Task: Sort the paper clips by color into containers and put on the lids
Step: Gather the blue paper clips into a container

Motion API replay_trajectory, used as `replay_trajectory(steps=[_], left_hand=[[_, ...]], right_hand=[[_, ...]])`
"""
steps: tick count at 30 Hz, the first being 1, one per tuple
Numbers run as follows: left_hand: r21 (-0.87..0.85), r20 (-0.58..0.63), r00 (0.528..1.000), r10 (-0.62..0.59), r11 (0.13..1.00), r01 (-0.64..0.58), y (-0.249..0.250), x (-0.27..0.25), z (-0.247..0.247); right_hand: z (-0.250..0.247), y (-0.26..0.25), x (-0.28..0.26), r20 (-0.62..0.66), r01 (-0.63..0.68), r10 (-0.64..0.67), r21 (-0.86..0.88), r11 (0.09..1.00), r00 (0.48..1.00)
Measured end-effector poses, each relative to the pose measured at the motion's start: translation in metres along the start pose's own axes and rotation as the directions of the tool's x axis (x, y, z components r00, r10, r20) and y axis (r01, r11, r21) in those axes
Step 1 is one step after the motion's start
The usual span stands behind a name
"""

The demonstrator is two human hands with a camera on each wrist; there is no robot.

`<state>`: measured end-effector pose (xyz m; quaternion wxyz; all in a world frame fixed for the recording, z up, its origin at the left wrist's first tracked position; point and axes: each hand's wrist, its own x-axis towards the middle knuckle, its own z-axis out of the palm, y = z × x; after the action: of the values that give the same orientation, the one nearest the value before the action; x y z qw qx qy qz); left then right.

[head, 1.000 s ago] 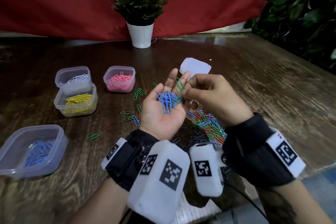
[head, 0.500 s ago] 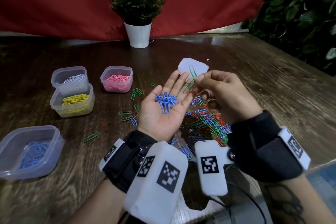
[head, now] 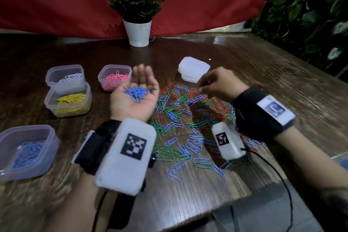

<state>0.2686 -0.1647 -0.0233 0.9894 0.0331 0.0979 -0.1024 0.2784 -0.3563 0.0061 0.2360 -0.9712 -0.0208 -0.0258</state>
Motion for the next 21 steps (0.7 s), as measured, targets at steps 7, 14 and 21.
replay_trajectory(steps=[7, 14, 21], left_hand=[[0.011, -0.053, 0.998, -0.016, 1.0, 0.017, 0.004, 0.001, -0.008], [0.034, -0.097, 0.995, -0.018, 0.999, 0.022, 0.003, 0.005, -0.011], [0.038, -0.103, 0.994, -0.025, 0.999, 0.029, 0.002, 0.007, -0.014]], right_hand=[[0.031, -0.001, 0.049, 0.349, 0.264, -0.164, -0.26, 0.929, 0.923], [0.017, 0.017, 0.067, 0.339, 0.212, -0.139, -0.189, 0.959, 0.93], [0.024, 0.023, 0.062, 0.487, 0.29, -0.16, -0.203, 0.935, 0.858]])
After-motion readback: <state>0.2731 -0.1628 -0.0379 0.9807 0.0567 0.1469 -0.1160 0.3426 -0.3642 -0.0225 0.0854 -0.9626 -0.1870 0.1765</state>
